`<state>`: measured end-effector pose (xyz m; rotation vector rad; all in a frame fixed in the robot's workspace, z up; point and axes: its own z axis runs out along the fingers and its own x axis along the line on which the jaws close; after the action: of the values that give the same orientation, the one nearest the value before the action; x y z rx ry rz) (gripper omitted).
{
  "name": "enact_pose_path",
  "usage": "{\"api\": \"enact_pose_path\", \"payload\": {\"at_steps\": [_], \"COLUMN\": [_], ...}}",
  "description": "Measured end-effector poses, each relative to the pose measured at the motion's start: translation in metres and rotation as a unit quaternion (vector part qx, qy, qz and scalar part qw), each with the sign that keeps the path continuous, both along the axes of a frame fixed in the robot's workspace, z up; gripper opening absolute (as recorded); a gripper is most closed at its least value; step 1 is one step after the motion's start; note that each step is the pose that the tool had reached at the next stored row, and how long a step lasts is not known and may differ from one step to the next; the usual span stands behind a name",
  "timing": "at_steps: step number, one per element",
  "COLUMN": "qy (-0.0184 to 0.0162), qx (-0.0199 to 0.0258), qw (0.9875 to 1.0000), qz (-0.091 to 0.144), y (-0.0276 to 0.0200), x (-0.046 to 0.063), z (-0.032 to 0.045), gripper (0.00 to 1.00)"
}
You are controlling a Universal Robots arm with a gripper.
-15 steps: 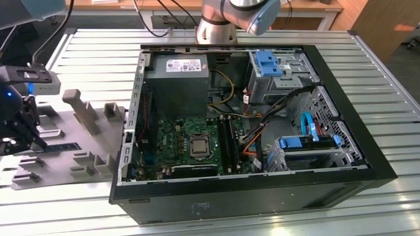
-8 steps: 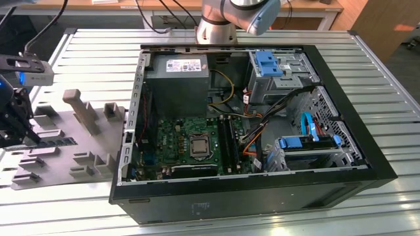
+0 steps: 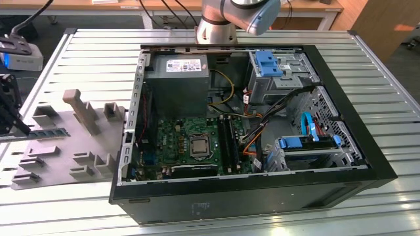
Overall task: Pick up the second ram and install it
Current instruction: 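Pick up the second ram and move it above second insertion slot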
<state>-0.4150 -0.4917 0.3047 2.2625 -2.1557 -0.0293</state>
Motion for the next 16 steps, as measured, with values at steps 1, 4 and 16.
{"api": "enact_pose_path", "payload": {"at_steps": [1, 4, 16], "qy": [0.0, 0.0, 0.0], "qx": [0.0001, 0.0004, 0.0019], "qw": [1.0, 1.0, 1.0], "qz": [0.0, 0.0, 0.0], "y": [0.0, 0.0001, 0.0005], "x": [0.0, 0.0, 0.0], "z": [0.0036, 0.015, 0.0611], "gripper": [0.11, 0.11, 0.11]}}
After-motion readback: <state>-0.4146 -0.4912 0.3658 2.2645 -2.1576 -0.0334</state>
